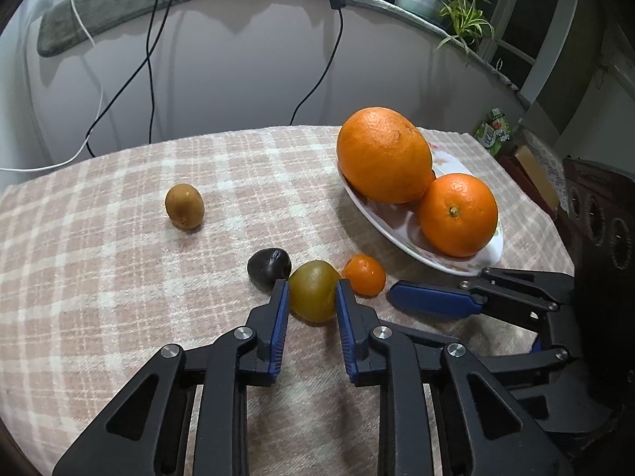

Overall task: Organize fruits
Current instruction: 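Close the left tool on the green kiwi, then close the right tool on the small kumquat while the left tool holds the kiwi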

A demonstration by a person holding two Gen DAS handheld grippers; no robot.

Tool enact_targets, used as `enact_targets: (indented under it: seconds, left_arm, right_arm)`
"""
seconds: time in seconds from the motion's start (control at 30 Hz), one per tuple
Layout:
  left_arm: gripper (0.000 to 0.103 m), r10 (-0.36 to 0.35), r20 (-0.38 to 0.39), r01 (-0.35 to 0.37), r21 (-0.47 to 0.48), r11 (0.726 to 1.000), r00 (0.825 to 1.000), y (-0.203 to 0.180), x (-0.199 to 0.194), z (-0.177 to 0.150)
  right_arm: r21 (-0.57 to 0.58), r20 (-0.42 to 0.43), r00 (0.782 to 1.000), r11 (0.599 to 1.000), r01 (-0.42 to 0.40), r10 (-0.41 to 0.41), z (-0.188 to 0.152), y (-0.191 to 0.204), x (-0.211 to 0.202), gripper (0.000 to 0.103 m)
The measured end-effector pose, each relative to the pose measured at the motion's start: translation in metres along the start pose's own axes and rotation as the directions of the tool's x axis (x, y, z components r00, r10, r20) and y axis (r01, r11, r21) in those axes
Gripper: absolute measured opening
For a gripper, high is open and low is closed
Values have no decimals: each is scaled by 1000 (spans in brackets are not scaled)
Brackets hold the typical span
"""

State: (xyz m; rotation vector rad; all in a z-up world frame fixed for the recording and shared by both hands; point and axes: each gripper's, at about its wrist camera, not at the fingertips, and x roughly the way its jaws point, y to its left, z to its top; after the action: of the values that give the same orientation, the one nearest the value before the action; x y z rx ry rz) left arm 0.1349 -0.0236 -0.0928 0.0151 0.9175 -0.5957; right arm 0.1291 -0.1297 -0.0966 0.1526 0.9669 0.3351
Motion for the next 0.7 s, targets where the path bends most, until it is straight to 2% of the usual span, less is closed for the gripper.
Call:
enact_targets:
  seconds: [0.3, 0.53, 0.7]
  left_arm:
    - [19, -8, 31, 9, -28, 1000, 999, 11, -10, -5]
    - [12, -12, 52, 14, -42, 999, 999, 18, -21, -10]
    - [12, -14, 64, 17, -49, 999, 998, 21, -26, -13]
  right_arm:
    - [-5, 26, 997, 997, 73, -73, 2, 6, 2, 36]
    - [-4, 49, 986, 987, 158, -158, 2, 12, 4, 36]
    - [-24, 57, 980, 981, 193, -191, 5, 19, 7, 36]
